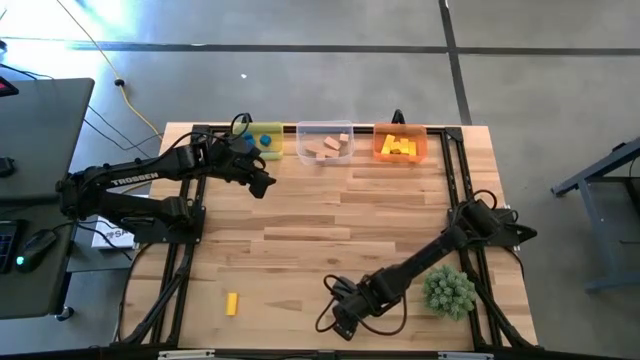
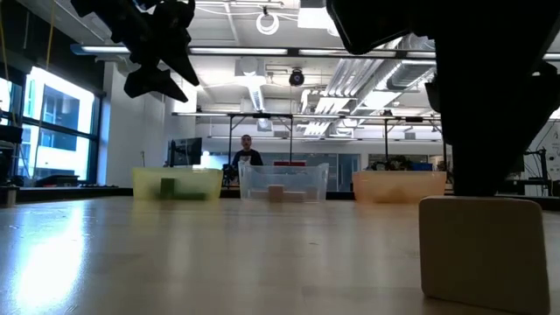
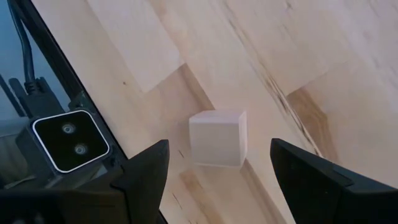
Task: Sort & place blocks by color
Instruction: Put the light brown block into the transparent bin
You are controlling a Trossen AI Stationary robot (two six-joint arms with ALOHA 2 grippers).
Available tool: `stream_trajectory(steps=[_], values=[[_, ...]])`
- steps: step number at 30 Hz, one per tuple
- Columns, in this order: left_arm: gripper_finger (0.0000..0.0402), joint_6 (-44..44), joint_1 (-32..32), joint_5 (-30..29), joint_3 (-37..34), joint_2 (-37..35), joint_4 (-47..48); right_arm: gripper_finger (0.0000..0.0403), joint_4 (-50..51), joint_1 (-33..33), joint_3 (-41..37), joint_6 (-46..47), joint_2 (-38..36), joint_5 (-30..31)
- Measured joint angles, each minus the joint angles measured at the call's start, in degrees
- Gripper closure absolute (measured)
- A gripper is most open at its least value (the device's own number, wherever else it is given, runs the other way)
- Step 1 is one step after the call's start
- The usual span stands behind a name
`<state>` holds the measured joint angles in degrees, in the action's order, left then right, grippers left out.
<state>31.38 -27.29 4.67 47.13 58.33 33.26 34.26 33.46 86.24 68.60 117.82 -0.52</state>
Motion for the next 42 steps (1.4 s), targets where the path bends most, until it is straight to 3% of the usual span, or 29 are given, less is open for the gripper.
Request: stream_trajectory(steps=[21, 26, 34, 42], values=[[0.0204, 1.7, 0.0, 0.0, 0.0, 0.0, 0.0, 0.0138, -2.0, 1.3, 0.1, 0.9, 4.2, 2.6], [0.0204, 1.7, 0.0, 0.0, 0.0, 0.0, 0.0, 0.0177, -1.1, 1.3, 0.1, 1.5, 4.3, 3.8], [0.0204, 1.6, 0.0, 0.0, 0.0, 0.0, 0.0, 0.0292, -0.3, 1.0, 0.1, 0.8, 4.3, 4.1], [0.0204, 1.5, 0.0, 0.0, 0.0, 0.0, 0.0, 0.0295, -0.2, -0.7, 0.1, -3.1, 4.1, 2.9]])
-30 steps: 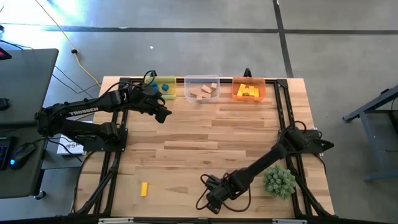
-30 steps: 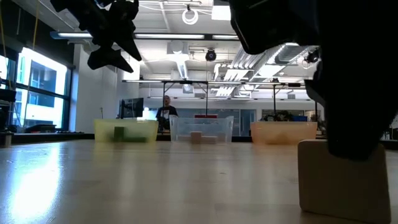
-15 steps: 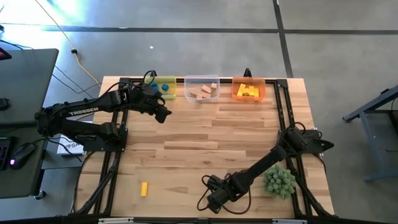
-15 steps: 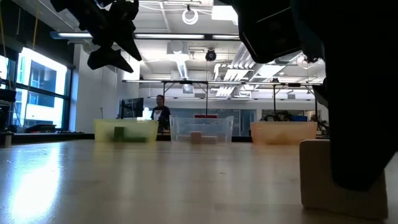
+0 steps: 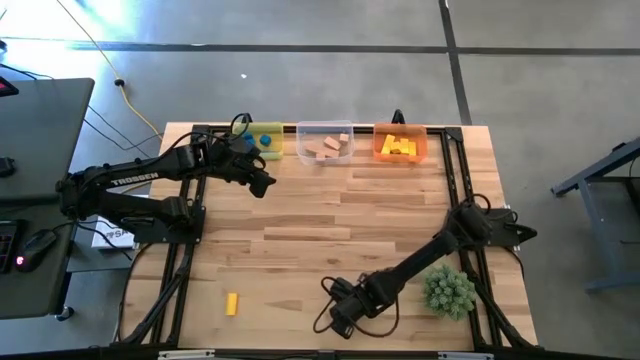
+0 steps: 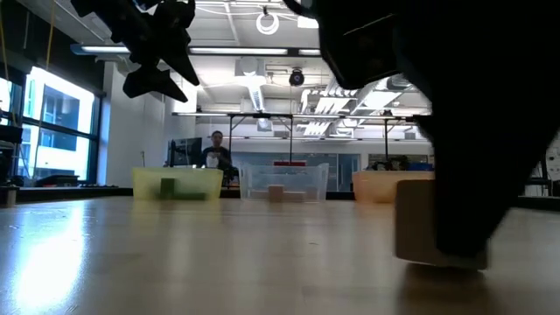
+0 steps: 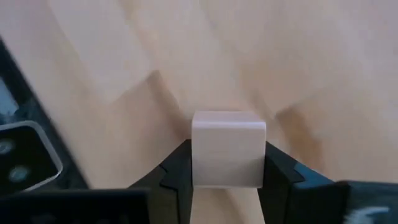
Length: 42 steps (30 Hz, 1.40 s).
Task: Sort & place blocks by color
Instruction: Put the light brown block into the transparent bin
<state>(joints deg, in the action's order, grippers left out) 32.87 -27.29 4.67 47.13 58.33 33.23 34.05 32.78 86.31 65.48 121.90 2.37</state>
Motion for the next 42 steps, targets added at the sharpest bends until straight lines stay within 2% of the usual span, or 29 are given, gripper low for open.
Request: stream_trajectory(steps=[5, 14, 33, 42], values=[[0.0204, 0.0, 0.0, 0.0, 0.0, 0.0, 0.0, 0.0295, 1.2, -3.3, -0.3, -4.8, -1.2, 2.4], [0.0204, -3.3, -0.1, -0.6, 0.0, 0.0, 0.0, 0.0295, 1.9, -12.1, -0.2, -15.9, -5.3, 2.0], [0.0204, -9.3, -0.1, -5.7, 0.0, 0.0, -0.1, 0.0295, 0.4, -40.3, 0.3, -39.8, -11.9, 0.1], [0.0204, -9.5, -0.1, -7.1, 0.0, 0.1, -0.3, 0.0295, -6.1, -53.4, 0.6, -43.6, -11.9, -0.3]])
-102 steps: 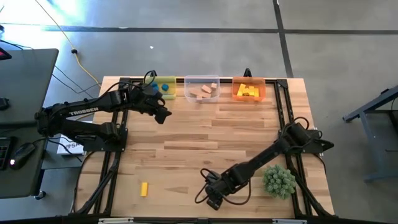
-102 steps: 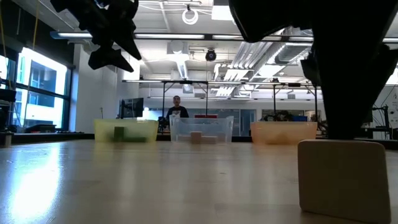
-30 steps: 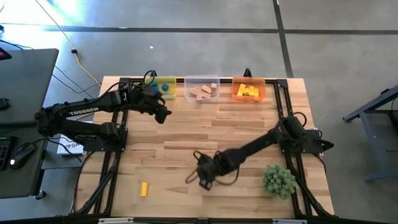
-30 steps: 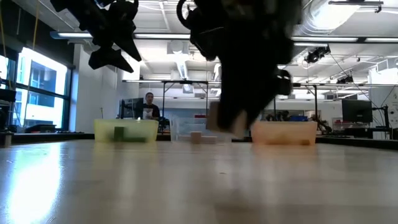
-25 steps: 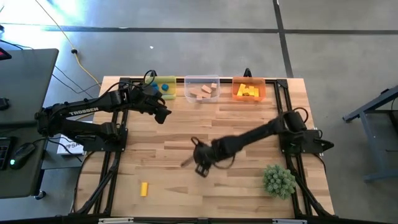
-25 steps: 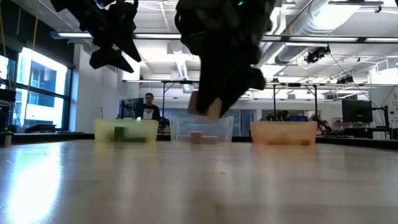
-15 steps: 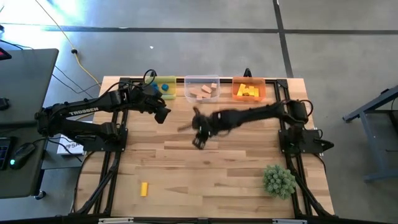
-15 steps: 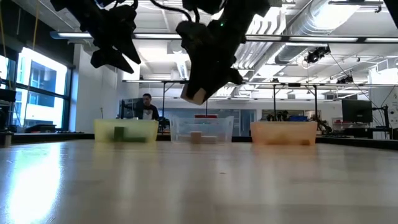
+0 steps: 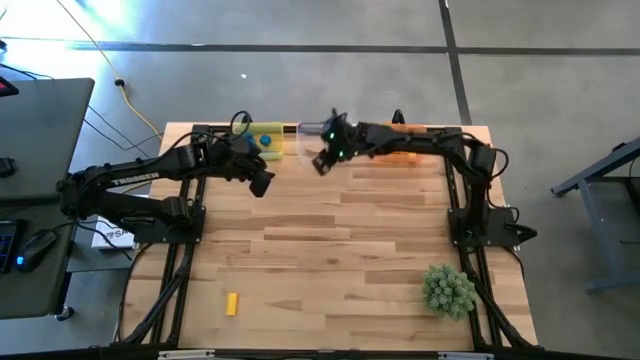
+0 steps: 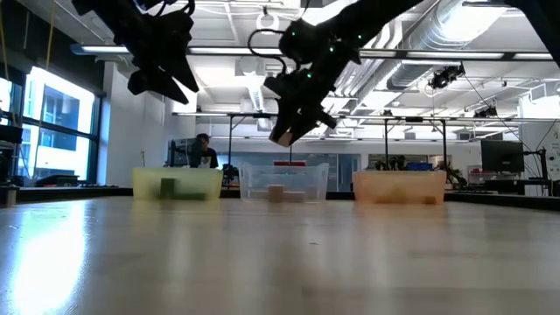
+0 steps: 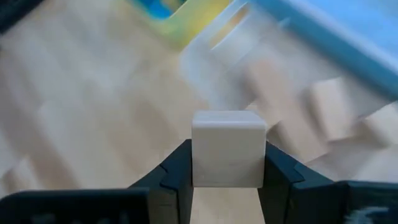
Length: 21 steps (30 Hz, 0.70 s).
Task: Sort & place blocks by color
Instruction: Put the light brown block into the transparent bin
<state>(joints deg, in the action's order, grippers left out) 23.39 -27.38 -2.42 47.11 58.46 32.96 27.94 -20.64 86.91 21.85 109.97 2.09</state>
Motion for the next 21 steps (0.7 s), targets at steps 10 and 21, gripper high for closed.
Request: stream_trajectory(steps=[10, 21], values=[[0.0204, -3.3, 0.0, -4.5, 0.0, 2.7, -5.1, 0.0295, -6.2, -9.7, 0.0, -1.4, 1.1, -0.1], [0.0204, -10.4, 0.0, -4.4, 0.0, 7.8, -11.1, 0.0295, -4.7, -9.0, -0.1, 0.4, 5.6, -1.3]])
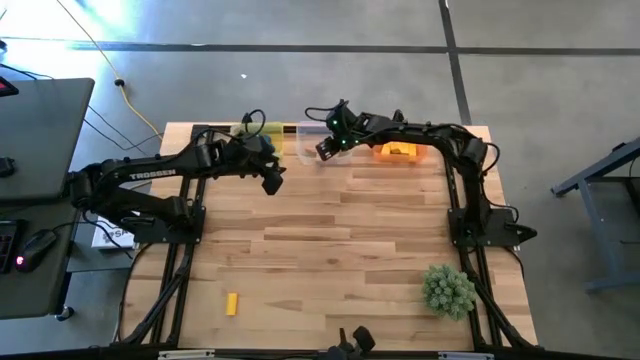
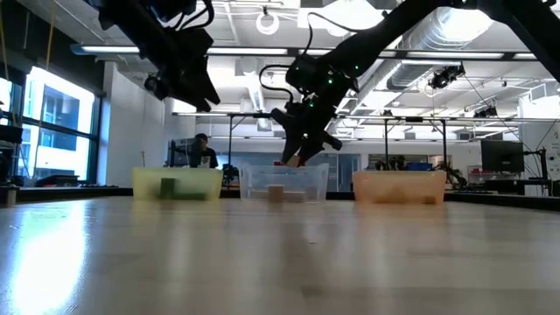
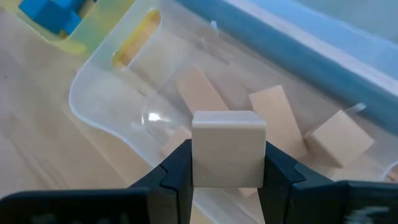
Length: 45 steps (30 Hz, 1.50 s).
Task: Sort & place blocks by color
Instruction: Put the light brown block into the transparent bin, then put the yellow block into the orange bin
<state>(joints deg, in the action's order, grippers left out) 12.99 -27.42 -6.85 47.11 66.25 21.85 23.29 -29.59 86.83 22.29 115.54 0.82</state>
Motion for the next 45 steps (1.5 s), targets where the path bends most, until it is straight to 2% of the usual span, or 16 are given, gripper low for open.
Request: stream_trajectory(steps=[6, 14, 18, 23, 31, 35, 39, 45], values=[[0.0204, -0.7, 0.0, 0.2, 0.0, 1.3, 0.1, 0.0292, 1.4, 0.0, 0.0, 0.0, 0.1, -0.4], [0.0204, -0.8, 0.0, 0.2, 0.0, 1.3, -0.7, 0.0222, 2.4, -0.3, 0.1, 0.4, 0.1, -0.6], [0.0204, -0.4, 0.0, 0.2, 0.0, 1.3, -0.6, 0.0202, 5.7, -0.3, 2.3, 1.4, 0.1, -1.6], [0.0204, 2.1, 0.0, 0.4, 0.0, 1.1, 1.3, 0.0203, 13.1, 0.0, 8.2, 0.3, 0.1, -1.9], [0.0188, 3.0, -3.0, 0.3, 0.0, 0.1, 6.7, 0.0228, 23.5, 2.1, 20.4, -9.7, 0.1, 5.3], [0.0168, 8.9, -5.5, 1.8, 0.0, 0.1, 8.7, 0.0238, 28.0, 1.9, 27.3, -14.3, 0.1, 5.7], [0.0161, 16.6, -6.7, 8.9, 0.0, 0.1, 12.2, 0.0242, 32.6, 1.4, 34.0, -18.2, 0.1, 5.8], [0.0166, 26.0, -3.3, 10.3, 0.0, 0.1, 19.4, 0.0242, 39.0, -0.1, 42.3, -18.9, 0.1, 5.7]])
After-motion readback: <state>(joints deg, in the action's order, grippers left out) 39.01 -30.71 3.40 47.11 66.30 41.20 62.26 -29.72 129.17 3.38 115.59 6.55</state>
